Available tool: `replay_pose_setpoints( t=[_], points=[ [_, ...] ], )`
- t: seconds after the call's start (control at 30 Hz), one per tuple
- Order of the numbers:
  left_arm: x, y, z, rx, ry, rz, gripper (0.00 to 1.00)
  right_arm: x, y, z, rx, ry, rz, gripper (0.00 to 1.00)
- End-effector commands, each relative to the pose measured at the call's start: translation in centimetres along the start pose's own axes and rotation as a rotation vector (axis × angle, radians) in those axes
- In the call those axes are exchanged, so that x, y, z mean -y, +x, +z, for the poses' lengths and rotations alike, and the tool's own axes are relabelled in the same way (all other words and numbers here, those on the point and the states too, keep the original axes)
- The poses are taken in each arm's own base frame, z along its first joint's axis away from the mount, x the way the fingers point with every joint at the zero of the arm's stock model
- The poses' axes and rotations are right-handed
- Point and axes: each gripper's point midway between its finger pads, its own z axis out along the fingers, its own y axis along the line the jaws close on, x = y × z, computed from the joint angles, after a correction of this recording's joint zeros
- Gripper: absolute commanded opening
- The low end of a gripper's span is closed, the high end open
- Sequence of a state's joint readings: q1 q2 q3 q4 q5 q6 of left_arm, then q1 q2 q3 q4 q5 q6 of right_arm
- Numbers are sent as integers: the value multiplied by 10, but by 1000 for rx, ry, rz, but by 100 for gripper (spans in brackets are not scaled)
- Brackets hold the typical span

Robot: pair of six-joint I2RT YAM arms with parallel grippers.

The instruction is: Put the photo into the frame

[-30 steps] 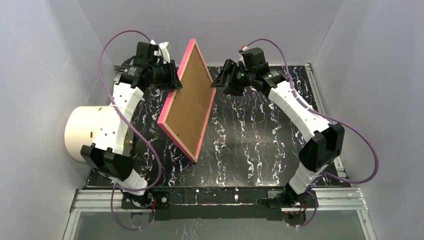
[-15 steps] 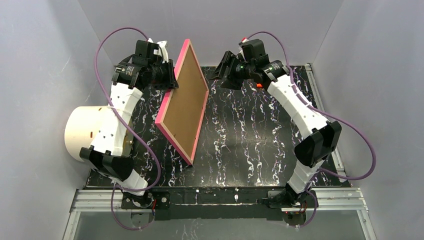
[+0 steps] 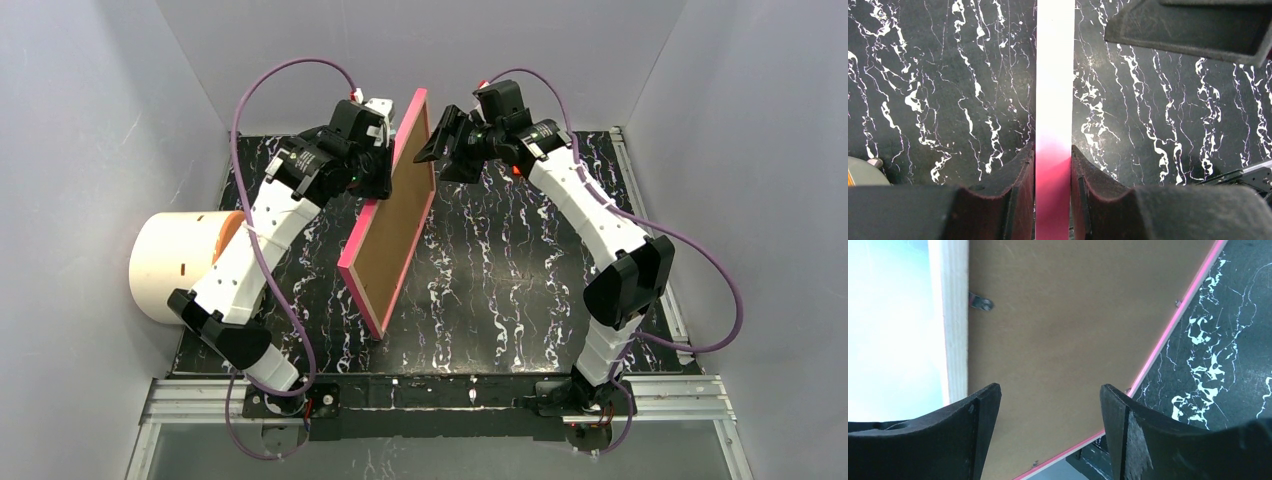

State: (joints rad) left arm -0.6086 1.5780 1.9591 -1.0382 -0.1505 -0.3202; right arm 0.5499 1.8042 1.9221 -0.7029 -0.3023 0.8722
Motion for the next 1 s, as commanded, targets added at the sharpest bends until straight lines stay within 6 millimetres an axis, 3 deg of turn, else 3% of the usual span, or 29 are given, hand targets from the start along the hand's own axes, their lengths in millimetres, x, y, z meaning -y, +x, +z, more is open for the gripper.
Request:
replay_pose_setpoints(
  t=[0.0, 0.6, 0.67, 0.8, 0.97],
  points=[
    [3, -24, -25, 121, -2, -14, 0, -29, -16, -19, 63, -69, -15, 82],
    [29, -16, -12, 85, 84, -13, 2, -79, -7, -39, 66, -386, -30, 81],
    [38, -14, -13, 79, 134, -7, 6, -76, -8, -33, 60, -357, -28, 81],
    [48, -11, -17, 90, 209, 26, 24, -73, -9, -18, 56, -245, -83, 80],
    [50, -11, -21, 107, 237, 39, 34, -57, -4, -1, 42, -119, -104, 79]
  ],
)
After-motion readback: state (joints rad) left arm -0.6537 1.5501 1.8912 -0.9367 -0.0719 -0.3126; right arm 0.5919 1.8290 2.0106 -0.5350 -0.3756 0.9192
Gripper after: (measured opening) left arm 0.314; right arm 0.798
